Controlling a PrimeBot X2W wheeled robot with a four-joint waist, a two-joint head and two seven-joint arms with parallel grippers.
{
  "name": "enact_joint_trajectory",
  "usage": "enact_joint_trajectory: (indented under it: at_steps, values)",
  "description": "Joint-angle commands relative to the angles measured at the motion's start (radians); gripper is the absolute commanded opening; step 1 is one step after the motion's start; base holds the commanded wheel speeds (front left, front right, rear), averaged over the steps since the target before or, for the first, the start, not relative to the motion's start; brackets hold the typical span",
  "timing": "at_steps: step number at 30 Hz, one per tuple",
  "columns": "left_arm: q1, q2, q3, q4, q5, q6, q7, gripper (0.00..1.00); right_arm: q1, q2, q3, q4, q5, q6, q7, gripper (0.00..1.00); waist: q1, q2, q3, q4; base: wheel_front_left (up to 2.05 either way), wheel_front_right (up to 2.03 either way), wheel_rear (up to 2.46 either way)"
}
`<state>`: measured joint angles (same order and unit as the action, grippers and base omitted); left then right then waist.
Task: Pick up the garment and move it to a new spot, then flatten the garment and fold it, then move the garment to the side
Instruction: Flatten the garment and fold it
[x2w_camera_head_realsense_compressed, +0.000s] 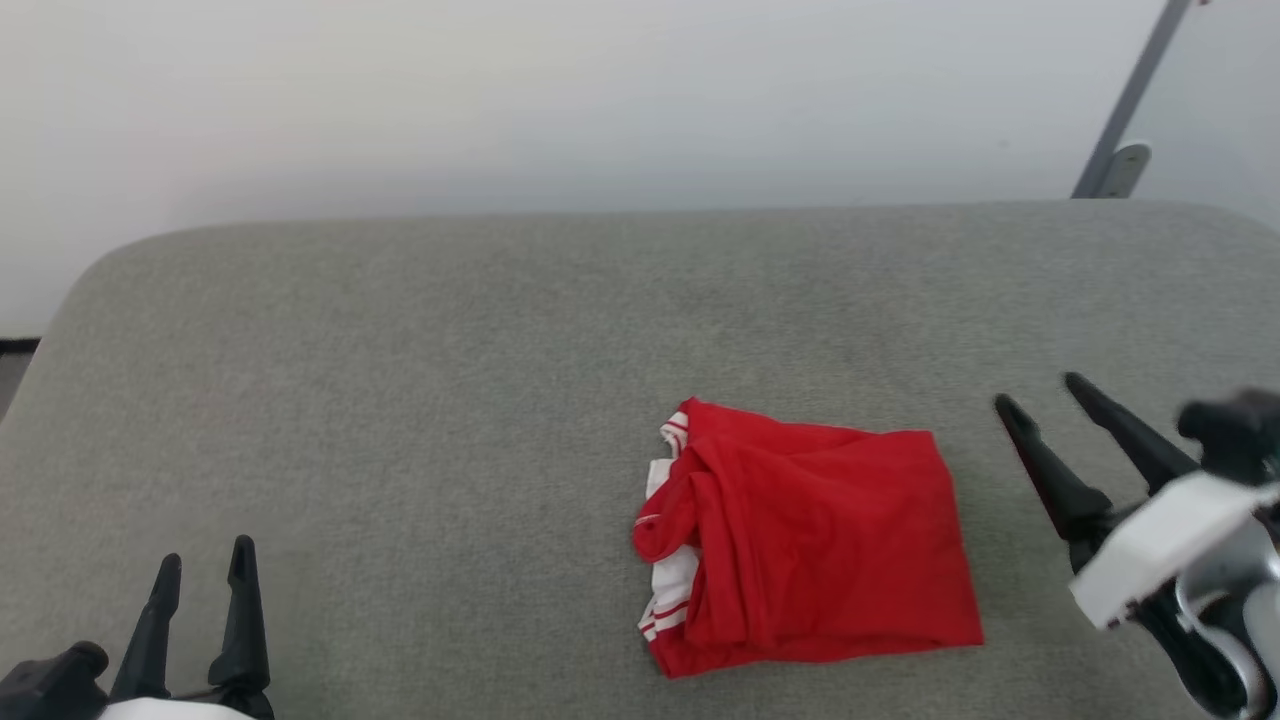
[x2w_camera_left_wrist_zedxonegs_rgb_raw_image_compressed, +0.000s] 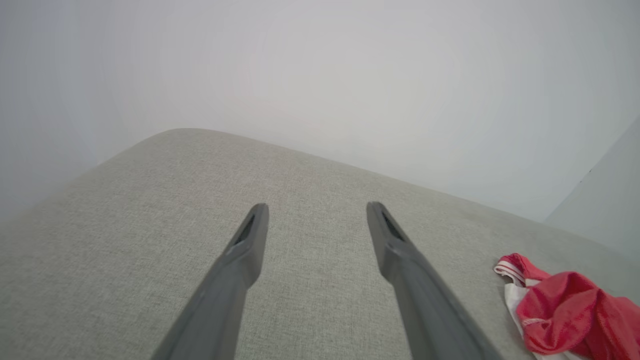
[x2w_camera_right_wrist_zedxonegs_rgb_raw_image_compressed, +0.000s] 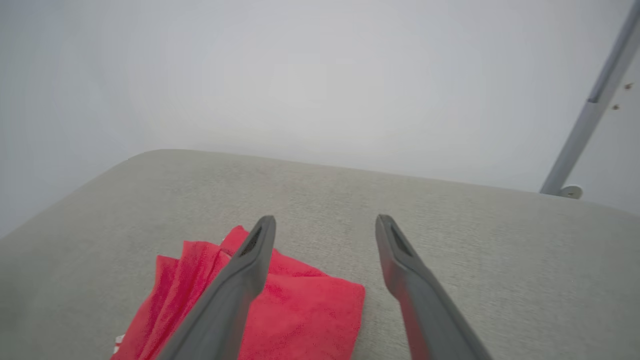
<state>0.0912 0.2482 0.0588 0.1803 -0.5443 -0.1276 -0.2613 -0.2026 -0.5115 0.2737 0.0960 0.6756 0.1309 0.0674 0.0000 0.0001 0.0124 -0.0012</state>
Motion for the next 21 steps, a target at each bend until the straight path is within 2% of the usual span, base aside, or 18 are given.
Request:
enact_joint_trajectory:
  at_steps: [1, 7, 9, 15, 21]
  values:
    - [0.010, -0.001, 0.002, -0.007, 0.009, -0.002, -0.005, 1.00, 0.013, -0.005, 0.004, 0.002, -0.014, 0.000, -0.035, 1.00, 0.0000, -0.0001, -0.009, -0.011, 0.00, 0.00, 0.00]
    - [0.042, -0.002, 0.015, -0.016, 0.032, -0.002, -0.005, 1.00, 0.063, 0.012, -0.032, 0.121, -0.094, 0.000, -0.254, 1.00, 0.0000, -0.0001, -0.028, -0.034, 0.00, 0.00, 0.00]
    - [0.048, -0.002, 0.018, -0.020, 0.039, -0.002, -0.005, 1.00, 0.079, 0.028, -0.048, 0.156, -0.107, 0.000, -0.292, 1.00, 0.0000, -0.0001, -0.035, -0.039, 0.00, 0.00, 0.00]
    - [0.082, 0.000, 0.027, -0.021, 0.054, -0.002, -0.005, 1.00, 0.127, 0.049, -0.082, 0.189, -0.144, 0.000, -0.332, 1.00, 0.0000, -0.0001, -0.054, -0.046, 0.00, 0.00, 0.00]
    - [0.110, -0.010, 0.048, -0.033, 0.073, -0.002, -0.005, 1.00, 0.189, 0.082, -0.148, 0.143, -0.164, 0.000, -0.332, 1.00, 0.0000, -0.0001, -0.071, -0.045, 0.00, 0.00, 0.00]
